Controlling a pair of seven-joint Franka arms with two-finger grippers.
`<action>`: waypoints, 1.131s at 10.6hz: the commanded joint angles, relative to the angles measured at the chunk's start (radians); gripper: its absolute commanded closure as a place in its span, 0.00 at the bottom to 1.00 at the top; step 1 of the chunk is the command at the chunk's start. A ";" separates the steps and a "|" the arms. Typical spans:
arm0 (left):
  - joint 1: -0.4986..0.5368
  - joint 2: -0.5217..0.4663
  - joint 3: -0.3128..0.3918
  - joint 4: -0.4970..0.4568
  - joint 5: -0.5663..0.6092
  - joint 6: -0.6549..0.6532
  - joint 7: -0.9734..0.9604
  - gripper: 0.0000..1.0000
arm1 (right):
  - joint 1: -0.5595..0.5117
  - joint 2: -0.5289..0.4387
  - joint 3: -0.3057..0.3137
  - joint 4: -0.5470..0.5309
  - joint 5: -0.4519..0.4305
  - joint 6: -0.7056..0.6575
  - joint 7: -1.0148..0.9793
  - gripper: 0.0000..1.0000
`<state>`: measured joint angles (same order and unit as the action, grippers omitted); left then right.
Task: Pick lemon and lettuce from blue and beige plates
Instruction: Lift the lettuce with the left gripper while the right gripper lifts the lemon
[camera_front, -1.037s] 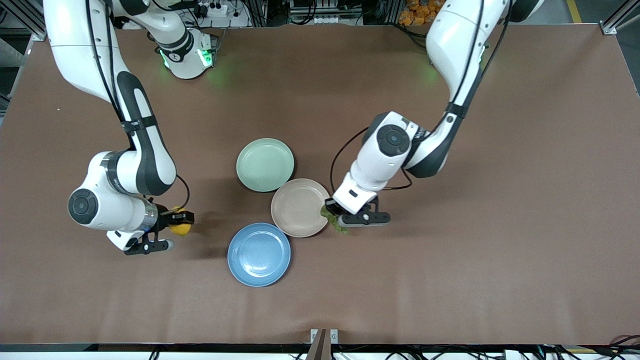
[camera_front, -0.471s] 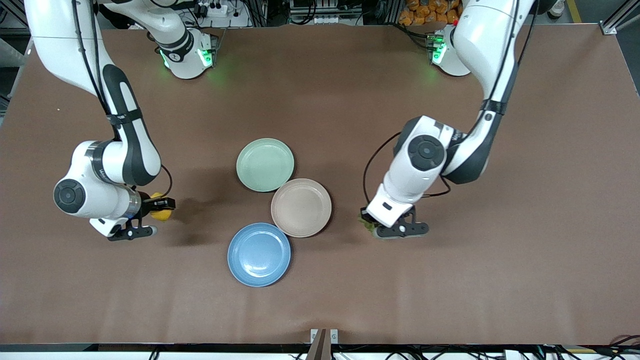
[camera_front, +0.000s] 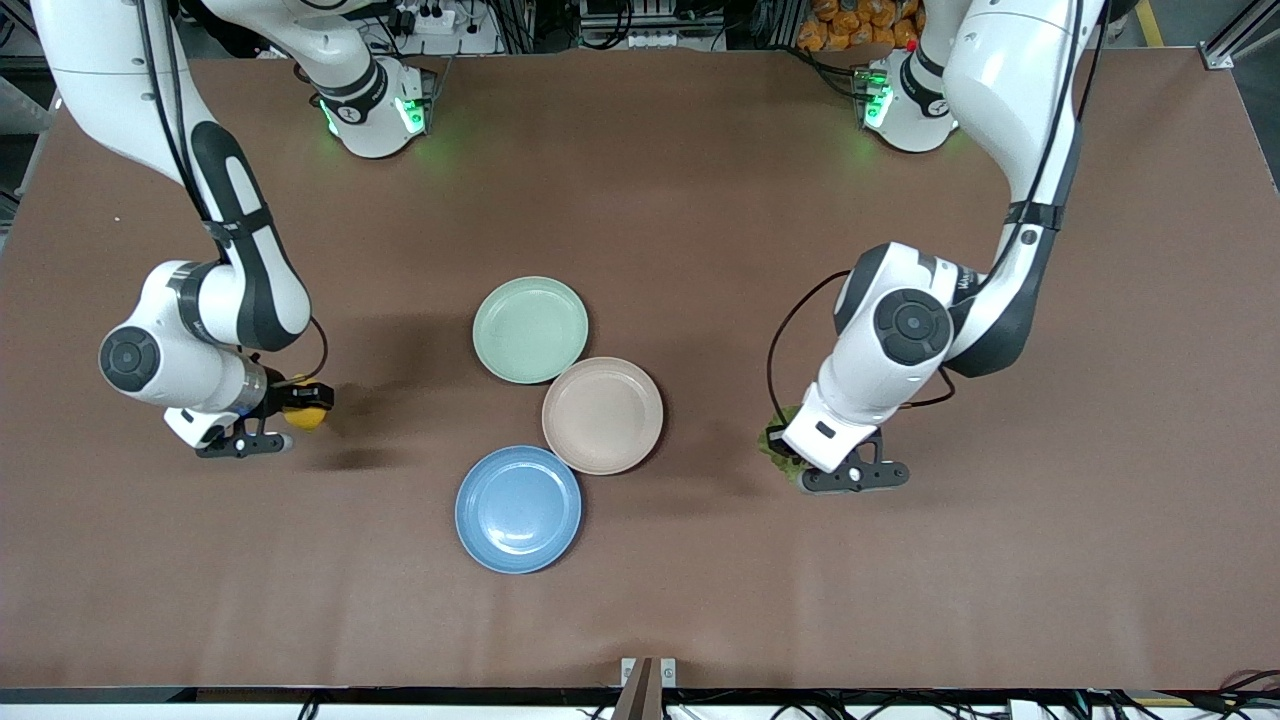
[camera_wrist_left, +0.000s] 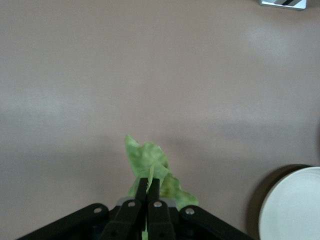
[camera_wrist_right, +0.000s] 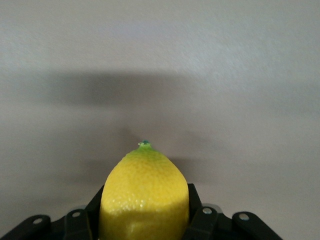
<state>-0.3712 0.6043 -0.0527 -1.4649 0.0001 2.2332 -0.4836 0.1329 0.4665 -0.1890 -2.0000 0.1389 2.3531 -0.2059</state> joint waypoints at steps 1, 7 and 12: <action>0.029 -0.032 -0.004 -0.020 0.023 -0.038 0.054 1.00 | -0.022 -0.052 0.020 -0.095 -0.016 0.075 -0.007 0.57; 0.118 -0.032 -0.006 -0.028 0.066 -0.089 0.164 1.00 | -0.027 0.007 0.029 -0.091 -0.005 0.136 0.002 0.57; 0.227 -0.026 -0.006 -0.048 0.066 -0.176 0.276 1.00 | -0.030 0.029 0.045 -0.083 -0.005 0.150 0.003 0.50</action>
<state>-0.1796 0.5977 -0.0493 -1.4962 0.0448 2.0759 -0.2515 0.1255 0.4953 -0.1625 -2.0809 0.1380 2.4942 -0.2062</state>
